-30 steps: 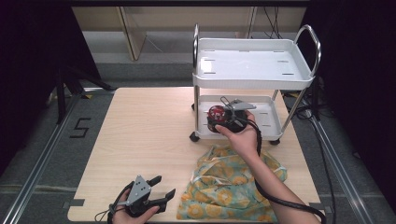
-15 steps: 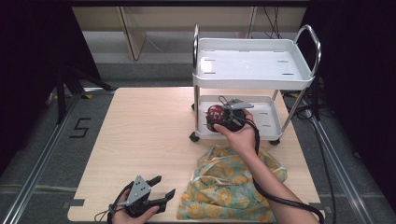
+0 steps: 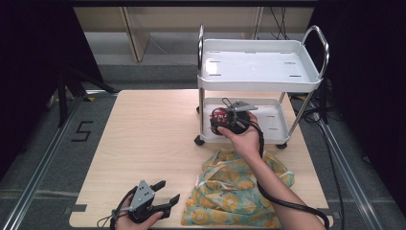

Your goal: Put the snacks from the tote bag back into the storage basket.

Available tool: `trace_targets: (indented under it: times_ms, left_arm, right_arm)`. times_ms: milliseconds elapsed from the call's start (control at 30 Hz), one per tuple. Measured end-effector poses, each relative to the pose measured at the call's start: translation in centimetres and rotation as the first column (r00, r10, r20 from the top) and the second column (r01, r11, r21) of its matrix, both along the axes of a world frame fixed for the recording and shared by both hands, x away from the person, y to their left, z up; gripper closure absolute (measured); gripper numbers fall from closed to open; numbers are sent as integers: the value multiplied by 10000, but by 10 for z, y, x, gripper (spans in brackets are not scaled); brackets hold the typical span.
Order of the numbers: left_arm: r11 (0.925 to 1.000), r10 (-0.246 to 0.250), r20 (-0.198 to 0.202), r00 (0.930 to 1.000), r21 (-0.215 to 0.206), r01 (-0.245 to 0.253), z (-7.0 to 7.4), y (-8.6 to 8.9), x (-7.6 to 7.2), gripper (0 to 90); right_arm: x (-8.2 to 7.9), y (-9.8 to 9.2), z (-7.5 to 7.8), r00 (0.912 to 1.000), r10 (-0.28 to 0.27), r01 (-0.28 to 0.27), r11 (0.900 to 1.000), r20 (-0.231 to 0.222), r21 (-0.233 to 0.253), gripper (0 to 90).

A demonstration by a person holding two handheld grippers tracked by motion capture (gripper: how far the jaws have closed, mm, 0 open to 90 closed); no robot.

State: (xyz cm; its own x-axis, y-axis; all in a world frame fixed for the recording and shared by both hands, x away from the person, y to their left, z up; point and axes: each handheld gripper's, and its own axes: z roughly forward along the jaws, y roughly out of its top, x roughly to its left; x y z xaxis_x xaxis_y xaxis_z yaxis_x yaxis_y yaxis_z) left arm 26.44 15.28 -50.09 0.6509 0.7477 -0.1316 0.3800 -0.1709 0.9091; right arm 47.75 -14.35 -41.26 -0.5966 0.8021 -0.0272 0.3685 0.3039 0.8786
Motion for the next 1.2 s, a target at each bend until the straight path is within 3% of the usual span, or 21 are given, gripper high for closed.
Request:
trace_targets:
  times_ms: [600, 767, 1000, 1100, 1200]
  left_arm:
    - [10000, -40, 16, 10000, -50, 40, 0, 0, 0, 301]
    - [10000, 15, -45, 10000, 40, -14, 0, 0, 0, 301]
    - [9996, -241, 138, 9996, 147, 239, 0, 1, 2, 301]
    - [10000, -55, -2, 10000, 52, 55, 0, 0, 1, 301]
    - [9997, -213, 107, 9997, 130, 212, 0, 1, 1, 301]
  right_arm:
    - [4, 5, -6, 9999, -61, 60, 10000, -118, -64, 267]
    - [7, 6, -11, 9997, -59, 61, 9999, -235, 94, 267]
    - [8, 7, -17, 9993, -256, 254, 9996, -255, -115, 267]
    - [10, 9, -20, 9993, -160, 159, 9999, -331, -19, 267]
    - [11, 11, -21, 9993, -147, 146, 9999, -346, -22, 267]
